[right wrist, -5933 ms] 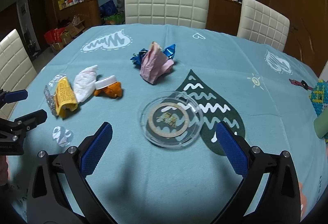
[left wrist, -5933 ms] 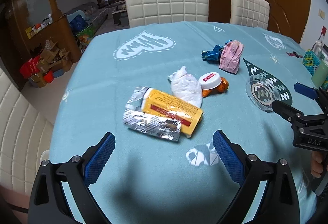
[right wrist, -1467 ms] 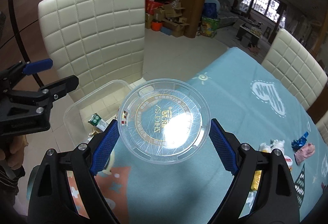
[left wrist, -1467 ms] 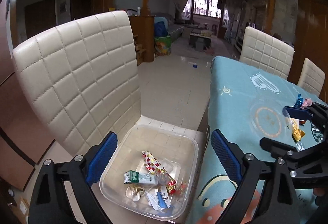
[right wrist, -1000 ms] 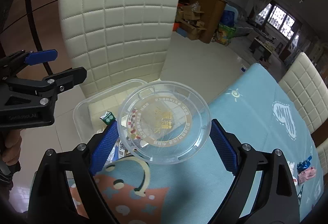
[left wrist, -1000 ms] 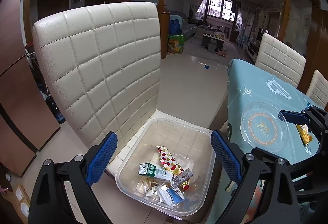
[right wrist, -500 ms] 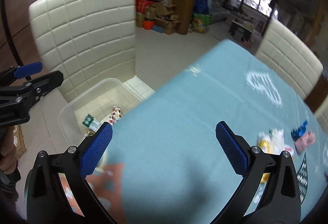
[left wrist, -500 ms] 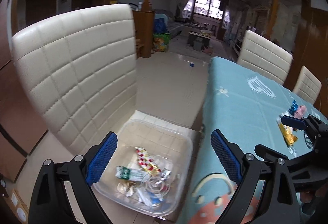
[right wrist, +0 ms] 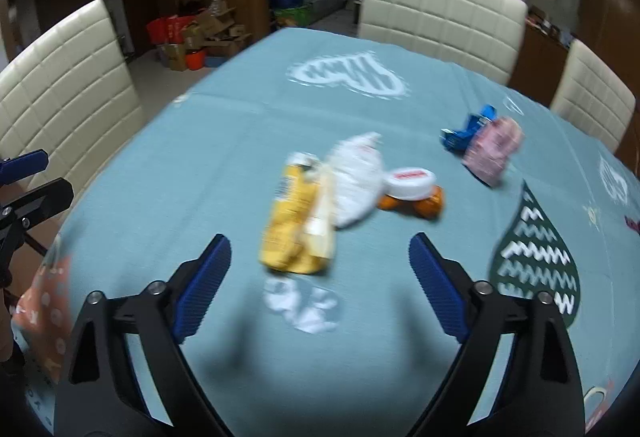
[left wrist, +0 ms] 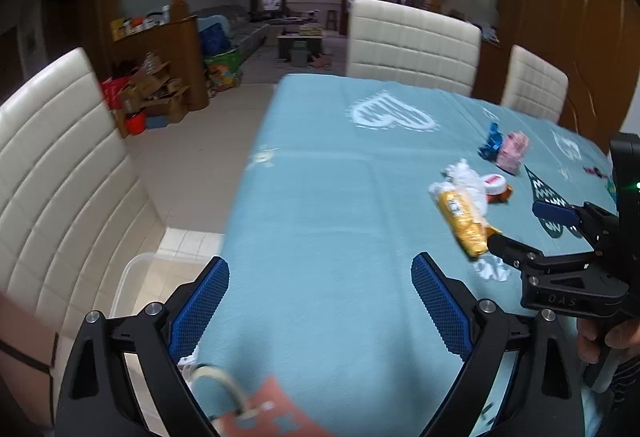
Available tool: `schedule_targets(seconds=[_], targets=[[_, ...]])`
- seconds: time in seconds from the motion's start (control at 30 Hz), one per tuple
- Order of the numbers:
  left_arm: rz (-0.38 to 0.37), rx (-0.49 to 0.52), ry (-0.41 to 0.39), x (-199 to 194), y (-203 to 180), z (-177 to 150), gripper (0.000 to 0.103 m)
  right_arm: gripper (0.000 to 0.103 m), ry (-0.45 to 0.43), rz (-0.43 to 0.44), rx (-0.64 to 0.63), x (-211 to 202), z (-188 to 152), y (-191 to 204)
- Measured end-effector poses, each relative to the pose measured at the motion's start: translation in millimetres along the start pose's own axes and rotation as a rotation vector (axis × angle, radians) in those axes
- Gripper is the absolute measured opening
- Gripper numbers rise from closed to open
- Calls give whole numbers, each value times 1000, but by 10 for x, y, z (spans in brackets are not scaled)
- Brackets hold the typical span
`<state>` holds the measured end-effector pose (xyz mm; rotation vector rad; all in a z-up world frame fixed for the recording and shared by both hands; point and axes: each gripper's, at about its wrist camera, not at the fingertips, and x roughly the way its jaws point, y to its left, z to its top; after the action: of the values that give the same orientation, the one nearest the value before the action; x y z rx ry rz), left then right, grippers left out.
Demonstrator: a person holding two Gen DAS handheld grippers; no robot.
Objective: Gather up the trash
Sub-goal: 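Move both tools back to the remaining trash on the table, then grasp the yellow snack wrapper with the left tool while the right tool grasps the orange peel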
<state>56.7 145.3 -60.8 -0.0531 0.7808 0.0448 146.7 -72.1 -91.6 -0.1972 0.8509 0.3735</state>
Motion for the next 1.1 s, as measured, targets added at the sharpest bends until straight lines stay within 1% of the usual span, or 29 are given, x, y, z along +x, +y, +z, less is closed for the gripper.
schedule_targets(seconds=[0.03,0.13,0.2,0.27,0.4,0.53,0.6,0.63,0.67,0.7,0.73,0.77,0.83,0.87,0.9,0.97,1.03,1.1], targets=[[-9,27,8,58,-144,37,90,80,5,-3,10,10,-25,-84],[-55,83,48,247,-503,111,90,67,30,-25,46,65,-95,-391],[-77,118,82,392,-747,143,90,65,45,-24,59,84,-149,-557],[-94,144,100,496,-913,148,90,65,51,-32,69,95,-203,-652],[-96,181,128,671,-1176,178,90,65,57,-27,88,142,-247,-832],[-84,189,140,801,-1283,234,90,65,56,-12,96,194,-229,-932],[-87,176,146,853,-1282,251,90,65,46,-1,95,222,-184,-955],[-93,165,150,882,-1278,252,88,65,43,8,93,235,-160,-954],[-96,159,151,897,-1269,252,85,65,39,16,90,249,-135,-950],[-101,156,156,924,-1258,243,77,65,37,22,85,263,-109,-950],[-105,156,166,956,-1254,236,62,65,36,24,80,277,-86,-943],[-106,157,178,987,-1246,229,44,65,36,25,72,301,-55,-921],[-122,151,199,1042,-1207,211,30,65,37,33,63,350,-5,-883],[-127,150,190,1033,-1186,212,24,65,39,39,60,391,30,-855],[-129,150,182,1015,-1150,217,24,65,42,45,58,424,50,-845],[-109,143,162,993,-1098,226,23,66,44,61,53,474,96,-809],[-91,120,144,977,-1005,258,23,72,39,70,44,514,163,-758],[-90,97,135,974,-940,292,23,72,20,55,29,527,223,-713]])
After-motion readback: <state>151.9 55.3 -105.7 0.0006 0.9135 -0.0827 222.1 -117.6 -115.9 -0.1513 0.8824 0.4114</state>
